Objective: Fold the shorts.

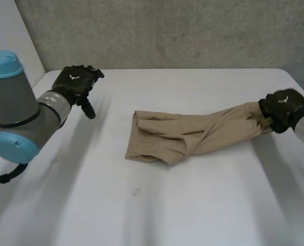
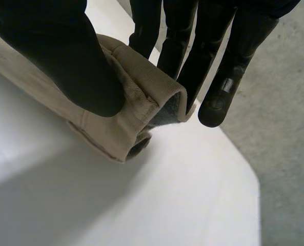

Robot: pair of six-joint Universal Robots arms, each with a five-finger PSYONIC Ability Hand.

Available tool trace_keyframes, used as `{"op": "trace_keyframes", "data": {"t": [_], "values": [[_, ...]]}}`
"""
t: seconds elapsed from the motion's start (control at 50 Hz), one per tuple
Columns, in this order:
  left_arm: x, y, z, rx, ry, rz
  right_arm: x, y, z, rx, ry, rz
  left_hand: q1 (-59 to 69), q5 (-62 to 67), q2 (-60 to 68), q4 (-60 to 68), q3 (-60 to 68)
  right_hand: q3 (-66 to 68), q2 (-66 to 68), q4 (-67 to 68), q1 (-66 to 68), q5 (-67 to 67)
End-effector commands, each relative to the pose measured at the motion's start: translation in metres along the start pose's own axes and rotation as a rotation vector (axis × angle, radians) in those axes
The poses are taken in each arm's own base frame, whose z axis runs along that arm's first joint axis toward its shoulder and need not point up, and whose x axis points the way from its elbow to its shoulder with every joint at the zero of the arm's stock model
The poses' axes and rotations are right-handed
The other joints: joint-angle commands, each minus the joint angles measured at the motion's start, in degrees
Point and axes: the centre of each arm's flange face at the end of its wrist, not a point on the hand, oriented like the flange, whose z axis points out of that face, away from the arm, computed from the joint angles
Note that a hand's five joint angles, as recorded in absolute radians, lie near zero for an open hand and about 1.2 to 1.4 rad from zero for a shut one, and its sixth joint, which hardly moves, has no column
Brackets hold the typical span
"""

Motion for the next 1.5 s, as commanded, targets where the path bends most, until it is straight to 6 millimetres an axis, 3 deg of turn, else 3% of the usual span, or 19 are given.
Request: {"op": "trace_keyframes", "data": {"t": [0.02, 0.1, 0.14, 0.18, 0.24, 0.32, 0.36, 0.38, 0.48, 0.58, 0.66, 0.7, 0.76, 0.84, 0.94, 1.06, 1.26, 1.36, 1.5], "values": [[0.001, -0.008, -0.023, -0.001, 0.003, -0.001, -0.014, -0.056, -0.002, 0.114, -0.054, -0.139, -2.3, -1.0, -1.2, -1.4, -2.4, 13.3, 13.5, 12.0, 26.1, 15.2], [0.008, -0.006, -0.033, -0.013, 0.021, -0.003, -0.067, -0.100, -0.007, 0.273, -0.158, -0.205, -2.4, -1.2, -1.3, -1.6, -2.6, 13.3, 13.5, 12.0, 26.1, 15.2], [0.011, -0.006, -0.035, -0.016, 0.026, -0.003, -0.085, -0.108, -0.007, 0.317, -0.188, -0.223, -2.6, -1.4, -1.5, -1.8, -2.8, 13.3, 13.5, 12.0, 26.1, 15.2], [0.014, -0.006, -0.038, -0.016, 0.036, -0.002, -0.120, -0.120, -0.010, 0.406, -0.256, -0.259, -2.8, -1.5, -1.7, -1.9, -2.9, 13.3, 13.5, 12.0, 26.1, 15.2], [0.019, -0.006, -0.039, -0.018, 0.046, -0.001, -0.170, -0.122, -0.016, 0.494, -0.379, -0.299, -2.8, -1.5, -1.7, -1.9, -2.9, 13.3, 13.5, 12.0, 26.1, 15.2], [0.024, -0.005, -0.041, -0.020, 0.056, 0.001, -0.214, -0.111, -0.026, 0.535, -0.542, -0.319, -2.6, -1.4, -1.5, -1.8, -2.8, 13.3, 13.5, 12.0, 26.1, 15.2], [0.024, -0.005, -0.041, -0.019, 0.058, 0.001, -0.223, -0.110, -0.031, 0.557, -0.587, -0.316, -2.8, -1.5, -1.7, -1.9, -2.9, 13.3, 13.5, 12.0, 26.1, 15.2], [0.025, -0.005, -0.041, -0.021, 0.058, 0.001, -0.226, -0.110, -0.033, 0.566, -0.610, -0.303, -2.8, -1.5, -1.7, -1.9, -2.9, -6.0, -5.8, -7.3, 6.8, -4.1], [0.024, -0.007, -0.040, -0.010, 0.057, 0.002, -0.220, -0.115, -0.034, 0.546, -0.608, -0.231, -2.8, -1.5, -1.7, -1.9, -2.9, -56.7, -56.5, -58.0, -43.9, -54.8], [0.026, -0.018, -0.038, 0.027, 0.059, 0.000, -0.188, -0.132, -0.031, 0.487, -0.523, -0.024, -2.6, -1.4, -1.5, -1.8, -2.8, -56.7, -56.5, -58.0, -43.9, -54.8], [0.034, -0.040, -0.034, 0.098, 0.078, -0.042, -0.131, -0.139, -0.021, 0.431, -0.420, 0.260, -2.1, -0.9, -1.0, -1.3, -2.2, -56.7, -56.5, -58.0, -43.9, -54.8], [0.037, -0.046, -0.032, 0.119, 0.086, -0.066, -0.115, -0.143, -0.022, 0.434, -0.394, 0.331, -1.9, -0.7, -0.8, -1.1, -2.1, -56.7, -56.5, -58.0, -43.9, -54.8], [0.052, -0.050, -0.027, 0.136, 0.124, -0.109, -0.091, -0.145, -0.021, 0.430, -0.354, 0.439, -1.8, -0.5, -0.7, -0.9, -1.9, -56.7, -56.5, -58.0, -43.9, -54.8], [0.087, -0.048, -0.020, 0.144, 0.204, -0.145, -0.079, -0.132, -0.010, 0.379, -0.293, 0.504, -1.6, -0.4, -0.5, -0.8, -1.7, -56.7, -56.5, -58.0, -43.9, -54.8], [0.122, -0.033, -0.010, 0.121, 0.258, -0.148, -0.083, -0.115, 0.004, 0.298, -0.224, 0.523, -1.4, -0.2, -0.3, -0.6, -1.6, -56.7, -56.5, -58.0, -43.9, -54.8], [0.144, 0.000, 0.009, 0.050, 0.187, -0.141, -0.100, -0.094, 0.023, 0.203, -0.239, 0.541, -1.4, -0.2, -0.3, -0.6, -1.6, -56.7, -56.5, -58.0, -43.9, -54.8], [0.147, 0.050, 0.018, -0.129, 0.160, -0.097, -0.145, -0.057, 0.045, 0.017, -0.339, 0.551, -1.4, -0.2, -0.3, -0.6, -1.6, -56.7, -56.5, -58.0, -43.9, -54.8], [0.144, 0.073, 0.014, -0.236, 0.155, -0.020, -0.153, -0.045, 0.049, -0.022, -0.347, 0.506, -1.4, -0.2, -0.3, -0.6, -1.6, -56.7, -56.5, -58.0, -43.9, -54.8], [0.131, 0.084, 0.014, -0.284, 0.118, 0.105, -0.155, -0.034, 0.052, -0.049, -0.286, 0.319, -1.4, -0.2, -0.3, -0.6, -1.6, -56.7, -56.5, -58.0, -43.9, -54.8]]}}
